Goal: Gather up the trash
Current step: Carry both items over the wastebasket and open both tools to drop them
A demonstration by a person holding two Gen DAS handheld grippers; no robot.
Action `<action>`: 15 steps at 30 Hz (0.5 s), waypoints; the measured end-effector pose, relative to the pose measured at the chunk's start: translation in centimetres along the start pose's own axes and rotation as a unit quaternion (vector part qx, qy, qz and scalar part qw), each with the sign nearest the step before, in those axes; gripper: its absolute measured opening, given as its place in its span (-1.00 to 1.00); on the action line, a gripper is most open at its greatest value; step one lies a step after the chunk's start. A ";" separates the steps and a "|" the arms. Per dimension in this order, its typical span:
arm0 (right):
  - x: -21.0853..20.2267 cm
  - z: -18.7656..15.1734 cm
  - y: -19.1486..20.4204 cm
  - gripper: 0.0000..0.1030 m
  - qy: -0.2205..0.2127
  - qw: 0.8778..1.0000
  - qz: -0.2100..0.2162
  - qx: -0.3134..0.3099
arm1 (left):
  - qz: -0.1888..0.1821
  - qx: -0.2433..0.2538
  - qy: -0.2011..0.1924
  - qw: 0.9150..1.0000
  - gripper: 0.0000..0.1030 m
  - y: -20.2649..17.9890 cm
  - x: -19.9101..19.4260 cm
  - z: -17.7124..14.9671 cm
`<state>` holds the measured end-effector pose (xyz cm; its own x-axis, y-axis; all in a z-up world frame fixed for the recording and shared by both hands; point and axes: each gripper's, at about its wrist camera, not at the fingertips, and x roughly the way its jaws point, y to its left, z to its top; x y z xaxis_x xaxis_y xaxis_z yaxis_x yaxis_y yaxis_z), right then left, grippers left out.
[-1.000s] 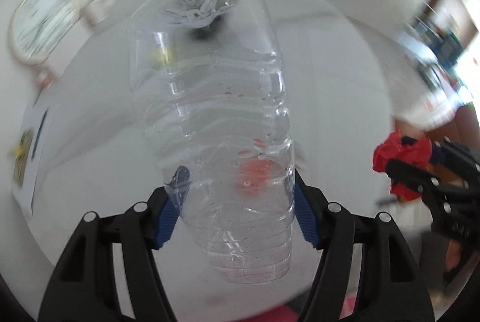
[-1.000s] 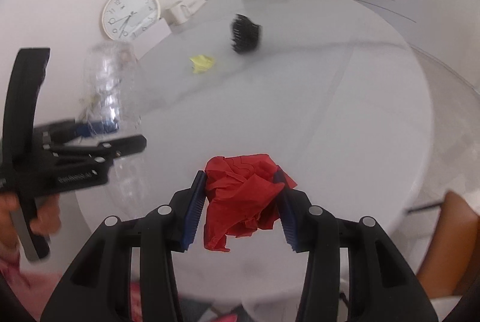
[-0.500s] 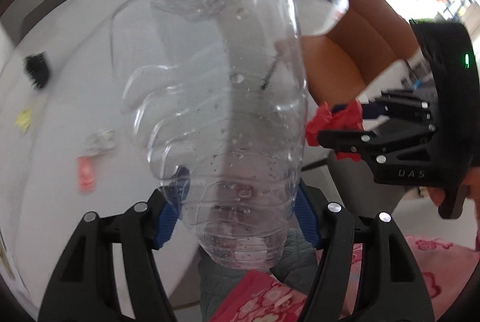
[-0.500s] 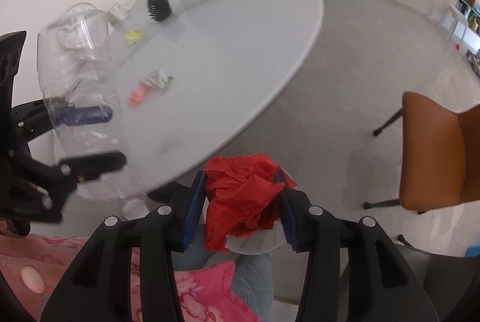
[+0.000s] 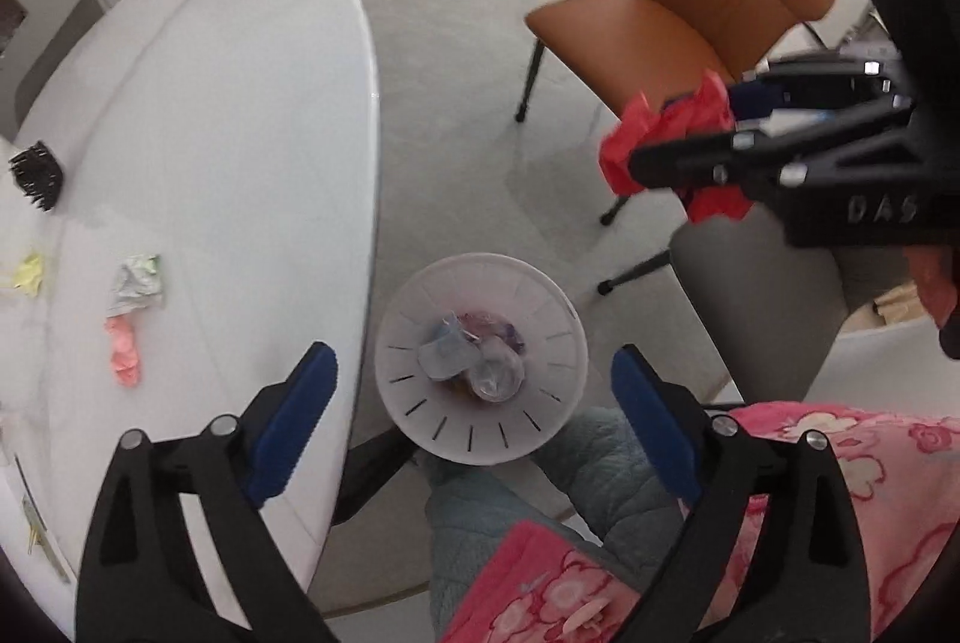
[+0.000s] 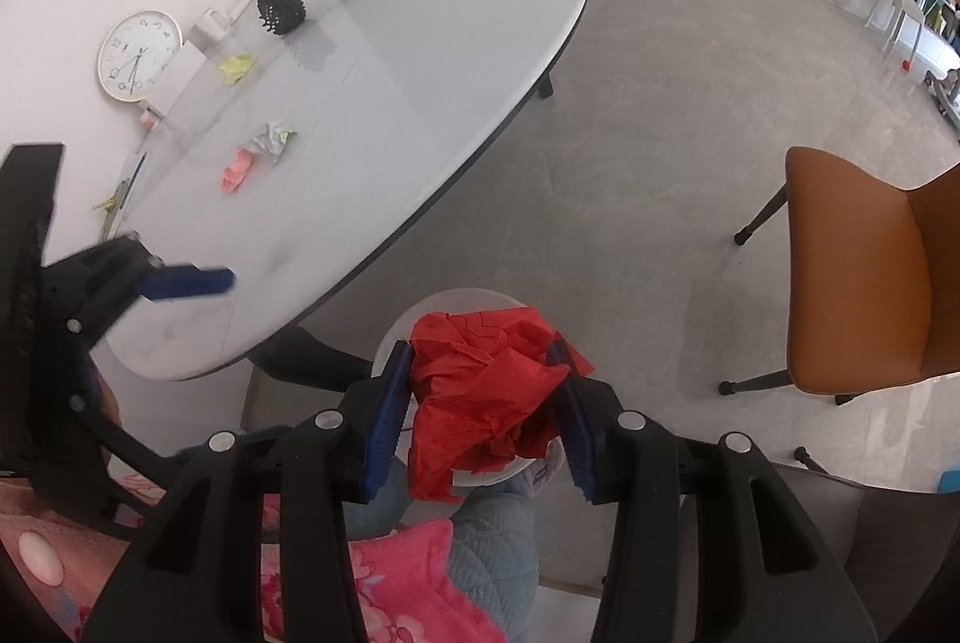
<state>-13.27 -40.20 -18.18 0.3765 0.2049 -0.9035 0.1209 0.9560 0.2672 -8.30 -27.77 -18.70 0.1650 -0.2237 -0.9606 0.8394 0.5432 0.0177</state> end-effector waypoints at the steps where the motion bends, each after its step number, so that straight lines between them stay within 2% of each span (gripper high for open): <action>1: 0.2 0.1 0.1 -0.10 0.002 1.000 0.002 -0.003 | 0.006 -0.008 -0.002 1.000 0.74 0.5 -0.4 0.0; 4: 0.7 0.3 0.5 -0.10 0.007 1.000 0.009 -0.014 | 0.025 -0.035 -0.003 0.999 0.75 1.6 -1.3 0.0; 5: 1.1 0.3 0.9 -0.10 0.010 1.000 0.013 -0.020 | 0.032 -0.041 -0.006 0.999 0.75 0.8 -1.8 -0.3; 8: 2.1 0.4 2.0 -0.09 0.020 0.999 0.022 -0.041 | 0.054 -0.069 -0.016 0.996 0.78 2.5 -3.4 -1.0; 12: 4.1 0.3 3.9 -0.07 0.038 0.996 0.044 -0.072 | 0.090 -0.124 -0.034 0.988 0.85 6.1 -5.6 -2.5; 14: 4.7 0.2 4.3 0.01 0.043 0.995 0.048 -0.078 | 0.109 -0.153 -0.036 0.982 0.85 8.5 -6.5 -3.5; 15: 5.5 0.1 4.8 0.11 0.054 0.994 0.052 -0.084 | 0.118 -0.164 -0.036 0.979 0.85 9.4 -6.7 -3.8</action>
<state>-10.52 -34.52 -21.89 0.2771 0.3162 -0.9073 -0.0715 0.9485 0.3087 -3.46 -18.04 -13.18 0.3796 -0.1112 -0.9185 0.5637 0.8150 0.1343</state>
